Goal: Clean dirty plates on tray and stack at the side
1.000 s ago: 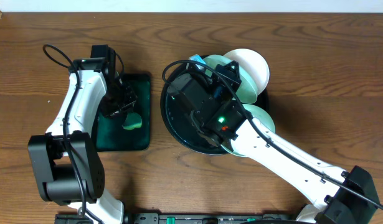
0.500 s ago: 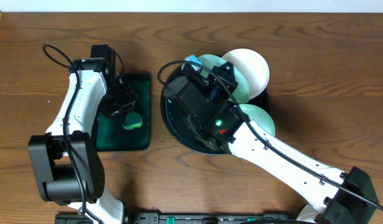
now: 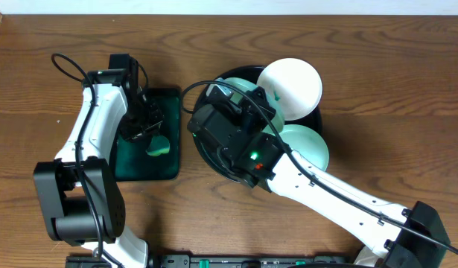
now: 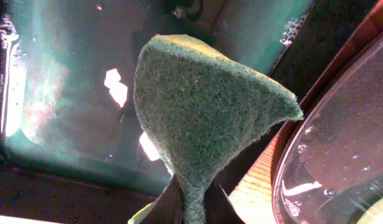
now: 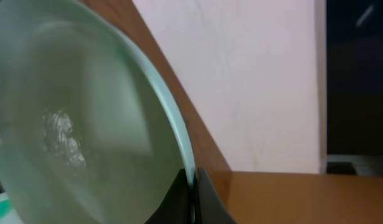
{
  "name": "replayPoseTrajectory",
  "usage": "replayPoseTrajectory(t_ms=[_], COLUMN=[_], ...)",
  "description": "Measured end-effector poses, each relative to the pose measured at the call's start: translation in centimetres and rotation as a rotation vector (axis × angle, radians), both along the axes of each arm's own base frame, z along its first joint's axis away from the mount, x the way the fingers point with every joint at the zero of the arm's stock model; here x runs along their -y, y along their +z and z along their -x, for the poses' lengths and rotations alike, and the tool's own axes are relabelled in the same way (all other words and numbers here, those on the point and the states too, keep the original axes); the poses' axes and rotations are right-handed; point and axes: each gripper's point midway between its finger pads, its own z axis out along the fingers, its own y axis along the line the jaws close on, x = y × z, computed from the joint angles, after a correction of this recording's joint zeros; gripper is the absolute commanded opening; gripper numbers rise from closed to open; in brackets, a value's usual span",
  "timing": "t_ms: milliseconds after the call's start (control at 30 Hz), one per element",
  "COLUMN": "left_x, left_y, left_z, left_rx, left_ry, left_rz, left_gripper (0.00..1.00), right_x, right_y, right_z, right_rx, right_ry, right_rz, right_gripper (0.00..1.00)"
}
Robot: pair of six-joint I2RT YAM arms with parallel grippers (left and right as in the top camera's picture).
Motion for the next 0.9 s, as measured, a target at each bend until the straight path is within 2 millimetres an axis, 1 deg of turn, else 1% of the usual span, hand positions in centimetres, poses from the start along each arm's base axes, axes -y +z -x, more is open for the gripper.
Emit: replayPoseTrajectory(t_ms=[67, 100, 200, 233, 333, 400, 467, 533, 567, 600, 700, 733, 767, 800, 867, 900], left_x=[0.0, 0.0, 0.0, 0.0, 0.0, 0.0, 0.0, 0.0, 0.0, 0.0, 0.0, 0.0, 0.0, 0.0, 0.0, 0.0], left_y=[0.0, 0.0, 0.0, 0.0, 0.0, 0.0, -0.1, -0.1, -0.1, -0.1, -0.1, -0.1, -0.1, -0.1, -0.1, -0.1], left_z=[-0.1, -0.1, 0.0, -0.1, 0.0, 0.1, 0.1, 0.1, 0.1, 0.1, 0.2, 0.3, 0.3, 0.3, 0.3, 0.3], left_rx=[0.003, 0.003, 0.002, 0.002, 0.000, -0.003, -0.005, -0.004, -0.004, -0.005, -0.010, -0.011, -0.011, -0.011, -0.011, -0.011], left_ry=[0.000, 0.000, 0.000, 0.000, 0.000, 0.000, 0.000, 0.000, 0.000, 0.000, 0.000, 0.000, 0.000, 0.000, 0.000, 0.000], left_rz=[0.000, 0.000, 0.000, 0.000, 0.000, 0.001, 0.001, 0.001, 0.000, 0.001, 0.001, 0.001, 0.001, 0.001, 0.001, 0.001], left_gripper=[0.07, 0.07, 0.07, 0.07, 0.07, 0.07, 0.07, 0.07, 0.07, 0.07, 0.07, 0.07, 0.07, 0.07, 0.07, 0.07], right_x=[0.1, 0.3, 0.0, 0.2, -0.1, 0.4, 0.1, 0.0, 0.0, 0.5, 2.4, 3.7, 4.5, 6.4, 8.8, 10.6], right_y=[-0.8, -1.0, -1.6, -1.8, -1.7, -1.6, -1.6, -2.1, -2.7, -3.7, -5.0, -5.4, -5.5, -5.4, -5.3, -5.1], right_z=[0.3, 0.5, 0.6, 0.7, 0.6, 1.0, 1.2, 1.2, 1.2, 0.7, -1.0, -2.0, -2.7, -4.0, -5.1, -5.8], right_rx=[-0.038, -0.045, -0.077, -0.083, -0.087, -0.094, -0.113, -0.147, -0.184, -0.236, -0.308, -0.320, -0.324, -0.318, -0.314, -0.308], right_ry=[0.005, -0.003, 0.011, 0.003, 0.009, -0.001, 0.007, 0.005, -0.004, -0.043, -0.156, -0.223, -0.260, -0.330, -0.396, -0.441], right_rz=[-0.010, -0.015, -0.062, -0.062, -0.110, -0.116, -0.180, -0.248, -0.313, -0.416, -0.632, -0.731, -0.786, -0.893, -0.985, -1.043], right_gripper=[0.01, 0.01, 0.01, 0.01, 0.01, 0.01, 0.01, 0.01, 0.01, 0.01, 0.01, 0.01, 0.01, 0.01, 0.01, 0.01])
